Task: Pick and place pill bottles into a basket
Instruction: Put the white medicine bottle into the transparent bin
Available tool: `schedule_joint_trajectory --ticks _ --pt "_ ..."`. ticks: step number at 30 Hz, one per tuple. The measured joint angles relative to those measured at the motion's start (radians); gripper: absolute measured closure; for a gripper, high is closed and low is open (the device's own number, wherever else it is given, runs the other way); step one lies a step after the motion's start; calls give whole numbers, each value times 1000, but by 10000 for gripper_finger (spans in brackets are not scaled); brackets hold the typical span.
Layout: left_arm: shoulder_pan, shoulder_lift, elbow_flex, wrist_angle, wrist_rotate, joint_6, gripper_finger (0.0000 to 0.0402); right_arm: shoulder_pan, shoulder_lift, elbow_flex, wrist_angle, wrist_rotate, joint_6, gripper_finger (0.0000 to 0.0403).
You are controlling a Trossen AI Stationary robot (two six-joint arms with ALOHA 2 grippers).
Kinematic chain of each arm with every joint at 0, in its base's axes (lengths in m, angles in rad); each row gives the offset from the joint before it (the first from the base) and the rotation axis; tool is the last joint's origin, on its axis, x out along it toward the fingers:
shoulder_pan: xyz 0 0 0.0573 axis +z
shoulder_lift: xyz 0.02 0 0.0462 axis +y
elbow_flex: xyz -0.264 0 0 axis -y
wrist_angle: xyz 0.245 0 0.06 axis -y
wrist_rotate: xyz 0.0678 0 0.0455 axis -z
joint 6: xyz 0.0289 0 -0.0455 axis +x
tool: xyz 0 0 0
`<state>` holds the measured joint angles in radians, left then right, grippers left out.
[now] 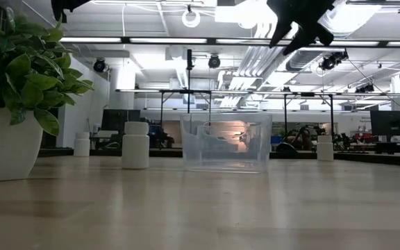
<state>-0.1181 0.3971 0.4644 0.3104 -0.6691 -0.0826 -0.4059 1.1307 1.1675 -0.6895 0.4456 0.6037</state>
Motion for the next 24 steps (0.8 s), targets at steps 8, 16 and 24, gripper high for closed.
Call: schedule_joint_trajectory --ticks 8,16,24 --pt "0 0 0 -7 0 -4 153 -101 59 32 -87 -61 47 183" --pt "0 0 0 -7 0 -4 153 -206 95 31 -188 -126 53 183" --pt "0 0 0 -27 -5 -1 153 -280 121 31 -265 -101 45 183"
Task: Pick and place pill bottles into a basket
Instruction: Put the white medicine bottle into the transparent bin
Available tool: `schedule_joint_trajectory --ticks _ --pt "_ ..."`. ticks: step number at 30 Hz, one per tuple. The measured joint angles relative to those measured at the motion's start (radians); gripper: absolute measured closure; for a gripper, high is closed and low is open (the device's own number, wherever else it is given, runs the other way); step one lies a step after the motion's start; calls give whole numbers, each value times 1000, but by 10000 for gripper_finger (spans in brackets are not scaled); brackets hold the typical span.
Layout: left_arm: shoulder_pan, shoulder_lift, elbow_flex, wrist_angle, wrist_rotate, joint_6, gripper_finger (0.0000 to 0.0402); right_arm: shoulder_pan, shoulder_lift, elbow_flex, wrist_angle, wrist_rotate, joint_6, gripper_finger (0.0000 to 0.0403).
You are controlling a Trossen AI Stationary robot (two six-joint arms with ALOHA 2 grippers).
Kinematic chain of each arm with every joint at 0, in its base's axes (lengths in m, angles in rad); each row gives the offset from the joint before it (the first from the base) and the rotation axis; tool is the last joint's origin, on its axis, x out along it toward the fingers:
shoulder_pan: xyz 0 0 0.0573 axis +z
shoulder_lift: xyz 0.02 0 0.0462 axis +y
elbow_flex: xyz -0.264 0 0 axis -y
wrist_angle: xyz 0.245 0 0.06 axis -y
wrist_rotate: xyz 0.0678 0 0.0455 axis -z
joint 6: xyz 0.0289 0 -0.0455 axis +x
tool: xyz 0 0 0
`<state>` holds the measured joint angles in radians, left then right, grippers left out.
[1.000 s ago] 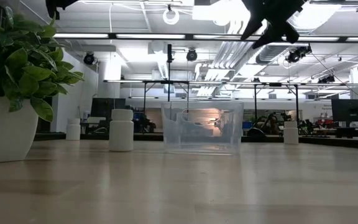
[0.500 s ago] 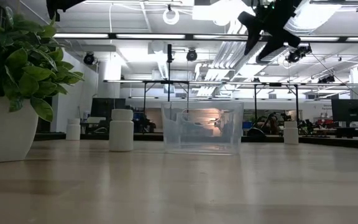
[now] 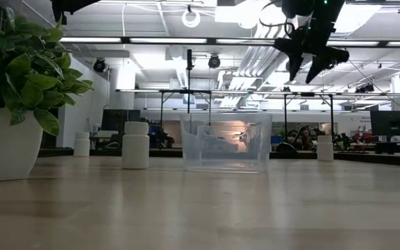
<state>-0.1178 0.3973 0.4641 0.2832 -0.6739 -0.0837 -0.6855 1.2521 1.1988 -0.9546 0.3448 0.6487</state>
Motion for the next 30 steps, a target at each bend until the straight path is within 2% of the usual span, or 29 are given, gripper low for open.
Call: schedule_joint_trajectory --ticks 4,15,25,30 --pt "0 0 0 1 -1 0 153 -35 23 0 -48 33 -2 183" --pt "0 0 0 1 -2 0 153 -104 135 -1 -84 26 -53 181" --pt "0 0 0 -2 -1 0 153 -183 227 -4 -115 51 -117 112" --pt "0 0 0 -3 -1 1 153 -226 268 -4 -104 29 -157 103"
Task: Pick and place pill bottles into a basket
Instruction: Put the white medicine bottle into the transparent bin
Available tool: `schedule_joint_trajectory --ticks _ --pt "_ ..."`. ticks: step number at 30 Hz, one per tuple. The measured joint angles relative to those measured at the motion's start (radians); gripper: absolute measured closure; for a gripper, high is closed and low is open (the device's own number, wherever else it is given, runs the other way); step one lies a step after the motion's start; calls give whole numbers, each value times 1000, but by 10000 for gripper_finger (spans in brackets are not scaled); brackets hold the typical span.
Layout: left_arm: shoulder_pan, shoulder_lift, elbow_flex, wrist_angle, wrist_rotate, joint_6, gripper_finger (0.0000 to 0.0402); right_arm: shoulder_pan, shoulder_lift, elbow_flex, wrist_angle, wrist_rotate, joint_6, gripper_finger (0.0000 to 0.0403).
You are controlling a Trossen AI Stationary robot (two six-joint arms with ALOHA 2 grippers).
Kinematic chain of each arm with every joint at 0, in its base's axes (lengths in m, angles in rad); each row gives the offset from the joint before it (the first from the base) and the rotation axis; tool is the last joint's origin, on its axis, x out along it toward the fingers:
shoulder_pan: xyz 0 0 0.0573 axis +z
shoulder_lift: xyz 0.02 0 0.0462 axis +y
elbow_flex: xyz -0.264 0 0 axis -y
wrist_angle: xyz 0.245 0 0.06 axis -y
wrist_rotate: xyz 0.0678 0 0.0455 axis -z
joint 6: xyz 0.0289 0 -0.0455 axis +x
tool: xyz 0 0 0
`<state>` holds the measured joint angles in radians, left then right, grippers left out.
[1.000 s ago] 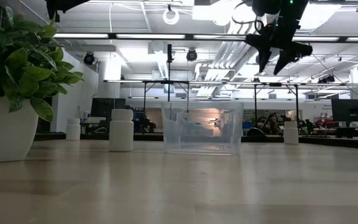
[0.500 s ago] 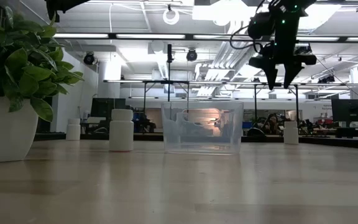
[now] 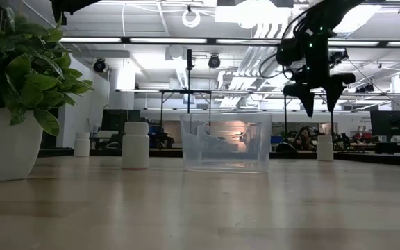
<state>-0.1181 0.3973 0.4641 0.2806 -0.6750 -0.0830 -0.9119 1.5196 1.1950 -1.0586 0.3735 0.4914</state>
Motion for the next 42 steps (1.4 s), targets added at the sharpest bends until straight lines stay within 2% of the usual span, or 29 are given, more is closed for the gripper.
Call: schedule_joint_trajectory --ticks 24,42 --pt "0 0 0 -23 1 0 153 -102 181 0 49 -98 -49 104" --pt "0 0 0 -30 1 0 153 -105 268 0 54 -137 -75 104"
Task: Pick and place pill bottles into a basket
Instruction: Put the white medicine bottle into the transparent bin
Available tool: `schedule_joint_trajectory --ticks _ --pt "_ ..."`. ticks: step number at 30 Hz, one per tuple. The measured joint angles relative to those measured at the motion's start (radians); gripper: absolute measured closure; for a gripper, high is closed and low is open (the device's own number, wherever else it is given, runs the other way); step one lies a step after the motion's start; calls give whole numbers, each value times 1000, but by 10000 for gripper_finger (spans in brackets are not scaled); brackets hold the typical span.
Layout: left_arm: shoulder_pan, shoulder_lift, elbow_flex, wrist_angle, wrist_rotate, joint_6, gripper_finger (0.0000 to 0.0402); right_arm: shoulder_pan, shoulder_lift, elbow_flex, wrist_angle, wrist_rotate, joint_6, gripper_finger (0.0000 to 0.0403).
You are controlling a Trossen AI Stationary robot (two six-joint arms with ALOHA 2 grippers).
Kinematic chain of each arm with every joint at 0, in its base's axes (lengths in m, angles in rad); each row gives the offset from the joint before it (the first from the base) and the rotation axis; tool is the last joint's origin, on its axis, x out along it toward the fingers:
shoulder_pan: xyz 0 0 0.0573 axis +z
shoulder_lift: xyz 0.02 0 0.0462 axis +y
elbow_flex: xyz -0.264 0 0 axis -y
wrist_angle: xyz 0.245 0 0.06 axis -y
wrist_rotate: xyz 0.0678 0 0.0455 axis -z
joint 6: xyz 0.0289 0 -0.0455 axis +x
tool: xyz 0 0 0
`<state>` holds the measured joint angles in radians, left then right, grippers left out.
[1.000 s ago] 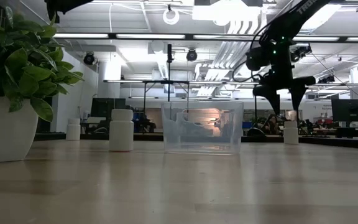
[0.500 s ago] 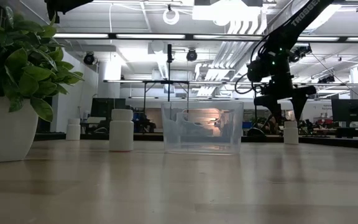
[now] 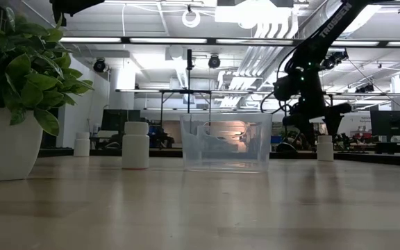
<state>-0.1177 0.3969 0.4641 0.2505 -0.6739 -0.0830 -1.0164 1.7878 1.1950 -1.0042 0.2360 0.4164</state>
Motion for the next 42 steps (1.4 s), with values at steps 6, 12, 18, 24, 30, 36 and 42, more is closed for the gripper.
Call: schedule_joint_trajectory --ticks 6,12,18,24,30,36,42 --pt "0 0 0 0 0 0 153 -1 0 0 -9 16 -19 104" --pt "0 0 0 0 0 0 153 -5 0 0 -30 39 -25 104" --pt "0 0 0 0 0 0 153 -5 0 0 -24 21 -25 104" --pt "0 0 0 0 0 0 153 -5 0 1 -19 7 -32 105" --pt "0 0 0 0 0 0 153 -5 0 1 -19 7 -32 105" --pt "0 0 0 0 0 0 153 -5 0 1 -18 7 -32 117" --pt "0 0 0 0 0 0 153 -5 0 1 -18 8 -32 149"
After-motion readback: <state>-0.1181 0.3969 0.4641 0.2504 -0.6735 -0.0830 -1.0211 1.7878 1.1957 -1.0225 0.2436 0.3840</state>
